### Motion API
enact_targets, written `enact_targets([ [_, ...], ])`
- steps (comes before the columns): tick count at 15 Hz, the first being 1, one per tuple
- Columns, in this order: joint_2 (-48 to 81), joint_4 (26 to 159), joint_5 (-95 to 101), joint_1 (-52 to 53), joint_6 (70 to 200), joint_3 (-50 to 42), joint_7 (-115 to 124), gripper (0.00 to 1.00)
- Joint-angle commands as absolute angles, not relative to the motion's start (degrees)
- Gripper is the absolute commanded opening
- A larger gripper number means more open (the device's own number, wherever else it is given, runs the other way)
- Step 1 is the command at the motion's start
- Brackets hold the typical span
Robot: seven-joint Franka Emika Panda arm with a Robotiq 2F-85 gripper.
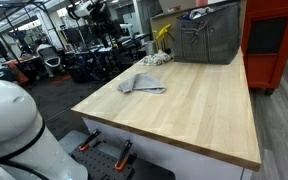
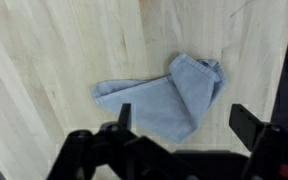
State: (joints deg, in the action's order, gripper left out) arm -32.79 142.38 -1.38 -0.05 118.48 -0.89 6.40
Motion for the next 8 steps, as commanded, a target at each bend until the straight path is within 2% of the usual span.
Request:
enact_targets([
  [1, -31.0, 136.4, -3.5, 2.5, 112.2, -0.2, 1.8, 1.0],
  [8, -32.3, 136.9, -3.2, 2.9, 112.8, 0.9, 2.2, 1.0],
])
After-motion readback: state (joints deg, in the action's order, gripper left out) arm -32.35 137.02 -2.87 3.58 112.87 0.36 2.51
